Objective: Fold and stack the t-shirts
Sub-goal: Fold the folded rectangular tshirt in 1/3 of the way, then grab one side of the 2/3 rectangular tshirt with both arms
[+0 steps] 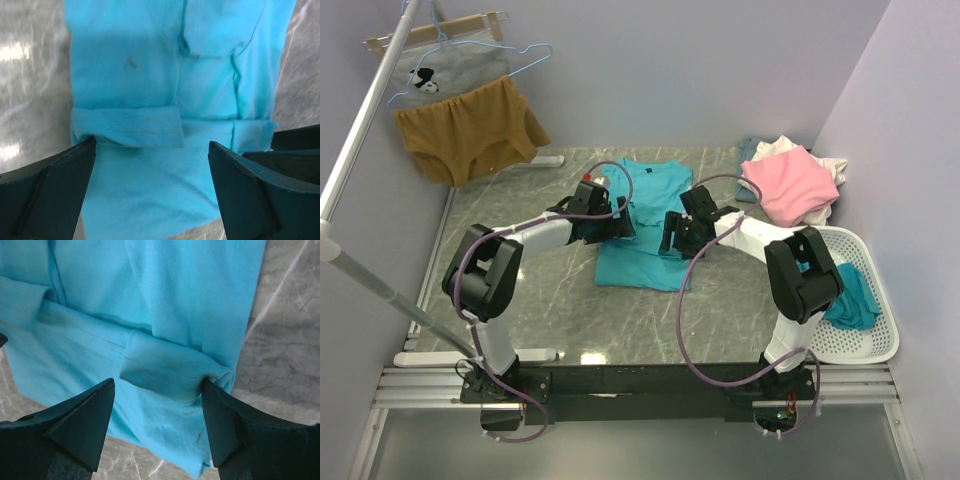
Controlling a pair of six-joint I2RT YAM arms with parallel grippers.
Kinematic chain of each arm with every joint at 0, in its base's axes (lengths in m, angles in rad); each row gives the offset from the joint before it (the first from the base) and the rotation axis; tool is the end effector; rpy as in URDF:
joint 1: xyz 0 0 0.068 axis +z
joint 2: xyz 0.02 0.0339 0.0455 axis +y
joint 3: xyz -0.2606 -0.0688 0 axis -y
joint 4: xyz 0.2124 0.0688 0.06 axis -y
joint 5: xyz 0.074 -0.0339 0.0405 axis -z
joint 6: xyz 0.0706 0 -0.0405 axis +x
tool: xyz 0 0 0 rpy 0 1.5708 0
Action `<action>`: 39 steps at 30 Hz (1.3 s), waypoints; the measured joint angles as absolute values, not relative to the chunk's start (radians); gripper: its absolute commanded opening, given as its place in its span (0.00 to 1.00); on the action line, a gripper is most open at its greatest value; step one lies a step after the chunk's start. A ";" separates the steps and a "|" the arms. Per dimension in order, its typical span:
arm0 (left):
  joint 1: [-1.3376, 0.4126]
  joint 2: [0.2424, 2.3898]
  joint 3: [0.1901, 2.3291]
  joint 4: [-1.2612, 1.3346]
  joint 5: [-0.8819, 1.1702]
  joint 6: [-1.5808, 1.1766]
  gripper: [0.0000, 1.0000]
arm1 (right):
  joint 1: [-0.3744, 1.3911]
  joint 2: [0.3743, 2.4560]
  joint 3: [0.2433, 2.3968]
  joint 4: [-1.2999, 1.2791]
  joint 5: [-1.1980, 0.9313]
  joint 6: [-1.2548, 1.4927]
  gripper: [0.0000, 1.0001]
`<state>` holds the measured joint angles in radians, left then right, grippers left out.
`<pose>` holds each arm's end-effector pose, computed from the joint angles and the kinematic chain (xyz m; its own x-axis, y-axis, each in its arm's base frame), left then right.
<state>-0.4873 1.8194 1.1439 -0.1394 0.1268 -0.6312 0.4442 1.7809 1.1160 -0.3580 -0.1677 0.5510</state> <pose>0.3371 -0.1887 0.1753 -0.8384 -0.2182 -0.4995 0.0574 0.8759 -0.4791 0.3140 0.1625 0.1620 -0.9196 0.1340 -0.3692 -0.0244 0.9187 0.3941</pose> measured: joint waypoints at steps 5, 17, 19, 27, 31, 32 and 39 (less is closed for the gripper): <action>-0.481 1.864 1.215 -0.138 0.116 -0.620 0.99 | 0.443 1.820 1.188 -0.371 -0.146 0.532 0.76; -0.437 1.950 1.298 -0.140 0.102 -0.621 0.99 | 0.395 1.967 1.426 -0.392 -0.021 0.495 0.77; -0.431 1.947 1.298 -0.142 0.081 -0.620 0.99 | 0.391 1.956 1.409 -0.393 0.018 0.490 0.77; -0.418 1.777 1.144 -0.155 0.025 -0.607 0.99 | 0.382 1.731 1.186 -0.404 0.038 0.461 0.78; -0.419 1.637 0.975 -0.130 0.035 -0.614 1.00 | 0.382 1.618 1.042 -0.398 -0.002 0.458 0.78; -0.419 1.606 0.929 -0.120 0.042 -0.618 0.99 | 0.382 1.597 1.004 -0.396 -0.020 0.459 0.78; -0.418 1.473 0.684 -0.039 0.130 -0.642 0.99 | 0.382 1.511 0.806 -0.343 -0.138 0.479 0.78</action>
